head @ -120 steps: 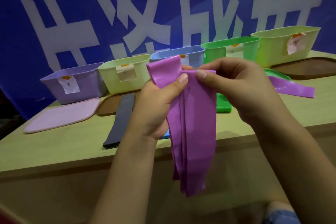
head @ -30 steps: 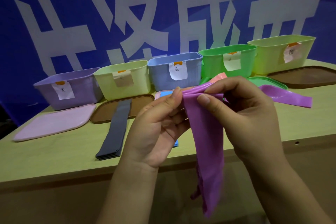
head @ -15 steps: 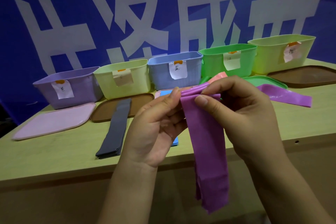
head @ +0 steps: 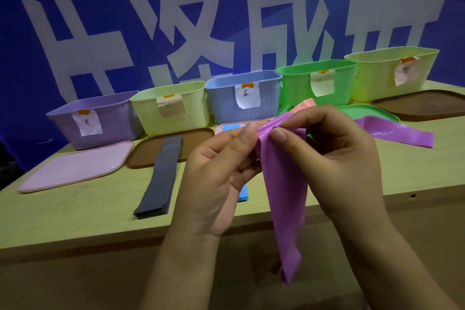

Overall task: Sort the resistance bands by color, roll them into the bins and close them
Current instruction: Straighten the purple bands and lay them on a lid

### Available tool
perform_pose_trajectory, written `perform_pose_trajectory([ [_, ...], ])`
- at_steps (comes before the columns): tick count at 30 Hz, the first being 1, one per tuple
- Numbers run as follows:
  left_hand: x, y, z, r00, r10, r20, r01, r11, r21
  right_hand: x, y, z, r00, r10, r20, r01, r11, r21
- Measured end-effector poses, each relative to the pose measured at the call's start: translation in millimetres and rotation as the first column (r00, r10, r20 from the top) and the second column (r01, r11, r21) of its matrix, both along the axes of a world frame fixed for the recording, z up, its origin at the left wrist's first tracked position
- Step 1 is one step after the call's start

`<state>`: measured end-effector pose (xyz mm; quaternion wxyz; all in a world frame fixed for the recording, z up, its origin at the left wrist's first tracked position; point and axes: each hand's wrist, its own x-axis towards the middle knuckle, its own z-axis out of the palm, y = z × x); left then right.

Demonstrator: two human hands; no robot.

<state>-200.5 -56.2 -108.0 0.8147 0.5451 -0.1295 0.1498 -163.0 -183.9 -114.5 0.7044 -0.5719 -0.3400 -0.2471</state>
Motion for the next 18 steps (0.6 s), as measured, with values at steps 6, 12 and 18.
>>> perform_pose_trajectory([
  [6,1.1,0.9,-5.9,0.986,0.103,0.129,-0.120,0.984,0.133,-2.8,0.8,-0.1,1.000,0.005,0.021,-0.005,1.000,0.022],
  [12,0.1,2.7,-7.7,0.954,0.200,0.222,-0.234,0.963,0.137,-6.1,-3.4,-1.5,0.988,-0.125,0.087,0.128,0.991,-0.036],
  [18,-6.7,9.3,-3.9,0.934,0.183,0.306,-0.252,0.946,0.203,-2.8,-10.8,0.8,0.974,-0.163,0.157,0.181,0.977,-0.113],
])
